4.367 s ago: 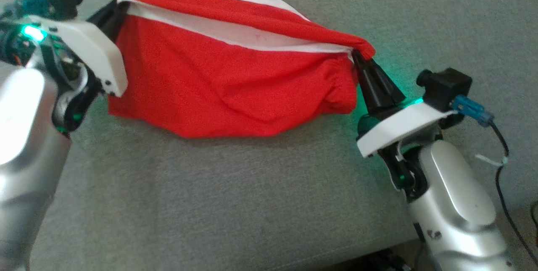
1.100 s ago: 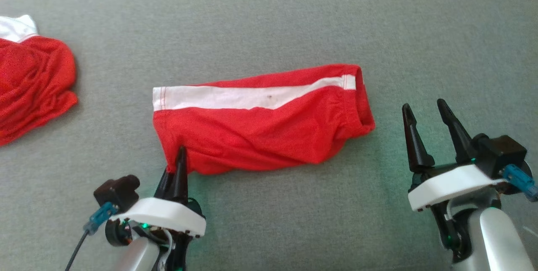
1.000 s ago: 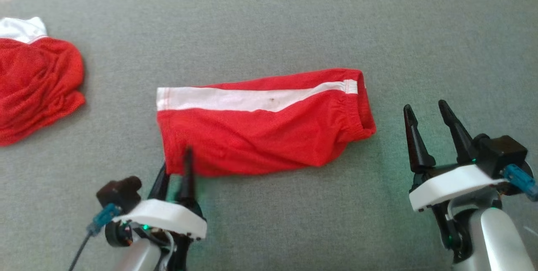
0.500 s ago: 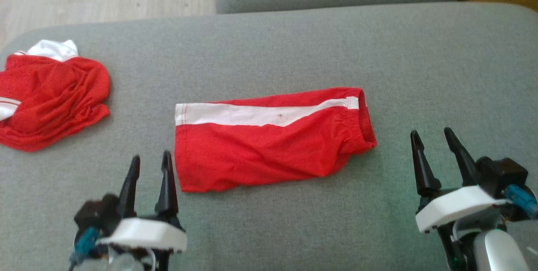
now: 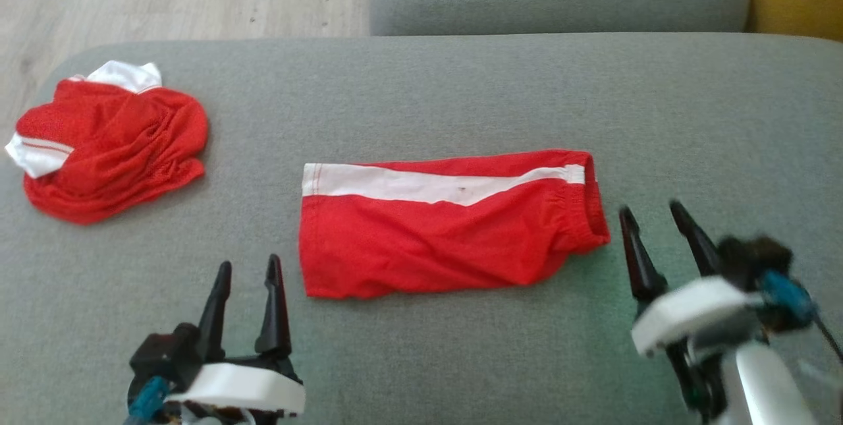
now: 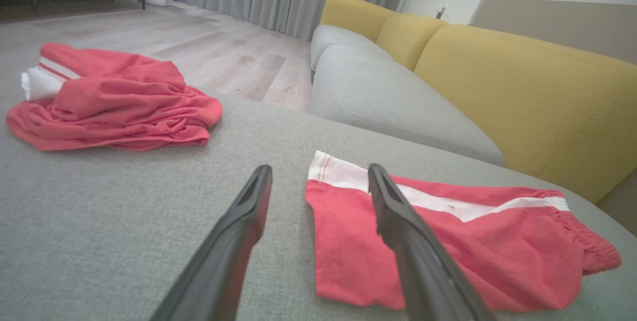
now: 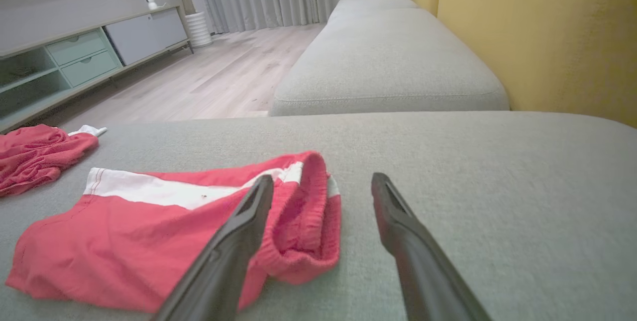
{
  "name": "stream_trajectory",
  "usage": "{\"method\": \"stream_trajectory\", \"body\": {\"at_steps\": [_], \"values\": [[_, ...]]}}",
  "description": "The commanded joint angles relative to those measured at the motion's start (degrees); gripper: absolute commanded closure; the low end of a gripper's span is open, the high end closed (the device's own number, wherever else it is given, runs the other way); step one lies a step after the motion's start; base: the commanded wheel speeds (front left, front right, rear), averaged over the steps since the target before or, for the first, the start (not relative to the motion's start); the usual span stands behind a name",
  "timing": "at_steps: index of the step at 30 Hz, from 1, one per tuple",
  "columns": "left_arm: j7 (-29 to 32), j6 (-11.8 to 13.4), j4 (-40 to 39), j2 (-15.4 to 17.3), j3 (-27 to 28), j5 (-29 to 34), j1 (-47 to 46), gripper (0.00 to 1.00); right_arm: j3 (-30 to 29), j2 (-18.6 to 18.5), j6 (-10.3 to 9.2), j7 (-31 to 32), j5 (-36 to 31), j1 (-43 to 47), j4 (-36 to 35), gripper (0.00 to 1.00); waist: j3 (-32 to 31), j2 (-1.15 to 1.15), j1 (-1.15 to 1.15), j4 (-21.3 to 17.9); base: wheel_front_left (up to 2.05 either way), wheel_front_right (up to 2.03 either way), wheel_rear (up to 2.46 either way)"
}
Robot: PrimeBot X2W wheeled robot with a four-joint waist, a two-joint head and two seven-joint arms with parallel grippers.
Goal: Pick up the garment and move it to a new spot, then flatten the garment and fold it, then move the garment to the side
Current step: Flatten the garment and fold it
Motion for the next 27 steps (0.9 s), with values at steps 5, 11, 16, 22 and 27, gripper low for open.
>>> {"method": "stream_trajectory", "body": {"at_steps": [5, 11, 16, 22, 27], "values": [[0.11, 0.09, -1.78, -0.26, 0.50, 0.88, -2.68, 0.00, 2.24, -0.15, -0.04, 4.29, -1.36, -9.95, 3.14, 0.00, 0.82, 0.00, 0.00, 1.84, 0.00, 0.00, 0.00], [-0.12, -0.43, -1.08, -1.48, -0.36, 0.87, -3.24, 0.00, 0.53, -0.15, -0.04, 9.64, -6.72, -15.78, 12.17, 0.00, 1.93, 0.00, 0.00, 4.71, 0.00, 0.00, 0.00], [-0.50, -0.91, -0.05, -2.25, -0.45, 0.88, -3.29, 0.00, -3.41, -0.15, -0.04, 12.39, -9.76, -17.51, 18.19, 0.00, 2.82, 0.00, 0.00, 6.79, 0.00, 0.00, 0.00], [-0.91, -1.53, 1.11, -3.42, -0.18, 0.90, -3.87, 0.00, -5.84, -0.15, -0.04, 15.79, -6.38, -19.45, 24.11, 0.00, 4.56, 0.00, 0.00, 8.07, 0.00, 0.00, 0.00], [-1.10, -1.86, 1.64, -3.88, 0.22, 1.18, -4.21, 0.00, -4.33, -0.15, -0.04, 18.29, -1.78, -21.01, 26.61, 0.75, 5.42, 0.00, 0.00, 7.60, 0.00, 0.00, 0.00]]}}
